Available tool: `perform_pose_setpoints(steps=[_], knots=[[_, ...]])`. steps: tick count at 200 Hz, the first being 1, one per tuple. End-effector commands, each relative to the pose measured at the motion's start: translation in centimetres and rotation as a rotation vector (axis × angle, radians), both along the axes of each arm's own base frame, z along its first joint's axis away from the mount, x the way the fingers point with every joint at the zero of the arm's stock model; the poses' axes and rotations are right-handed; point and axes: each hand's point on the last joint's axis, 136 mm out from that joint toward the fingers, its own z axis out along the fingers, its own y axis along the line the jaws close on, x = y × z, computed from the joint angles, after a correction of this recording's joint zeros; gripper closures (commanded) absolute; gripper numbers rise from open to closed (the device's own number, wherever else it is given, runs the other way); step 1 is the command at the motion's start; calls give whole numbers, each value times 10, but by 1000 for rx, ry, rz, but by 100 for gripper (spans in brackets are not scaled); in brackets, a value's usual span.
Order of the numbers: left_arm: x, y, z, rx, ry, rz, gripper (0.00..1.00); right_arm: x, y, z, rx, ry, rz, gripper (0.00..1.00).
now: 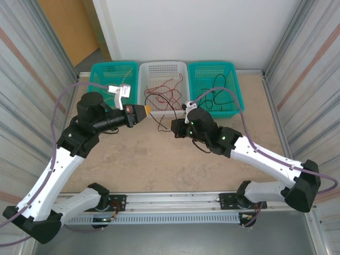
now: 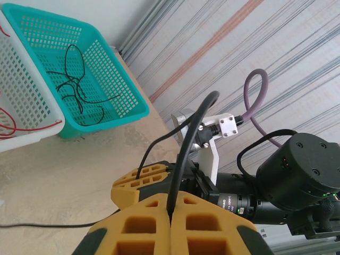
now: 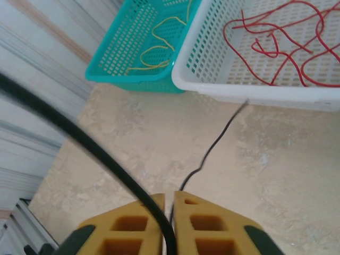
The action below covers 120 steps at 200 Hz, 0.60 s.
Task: Untangle the cables
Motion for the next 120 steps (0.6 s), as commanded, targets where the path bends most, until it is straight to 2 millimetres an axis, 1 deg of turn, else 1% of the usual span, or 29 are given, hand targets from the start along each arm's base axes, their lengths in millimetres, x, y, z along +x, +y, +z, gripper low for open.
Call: perform_pose_setpoints(steps=[1, 13, 30, 44, 65, 69, 71, 77, 105, 120], knots=[[-5, 11, 26, -12, -87, 32, 100, -6, -3, 6, 16, -4, 9, 96], [-2, 14, 27, -2, -95, 46, 100, -13, -9, 3, -1, 0, 7, 100], [1, 20, 27, 16, -105, 75, 100, -23, -19, 1, -31, -2, -3, 100], [7, 27, 22, 56, -109, 119, 100, -33, -29, 1, -53, -9, -9, 100], [17, 39, 7, 138, -103, 195, 100, -45, -42, 6, -56, -21, -13, 100], [18, 41, 3, 154, -100, 207, 100, -46, -43, 4, -63, -15, -15, 100], [19, 42, 1, 161, -100, 213, 100, -48, -46, 10, -48, -24, -14, 100], [22, 44, -5, 184, -98, 228, 100, -51, -51, 15, -36, -30, -17, 100], [33, 59, -35, 299, -79, 301, 100, -59, -66, 30, -24, -47, -23, 100], [35, 64, -45, 360, -80, 312, 100, -60, -74, 36, -29, -66, -35, 100]])
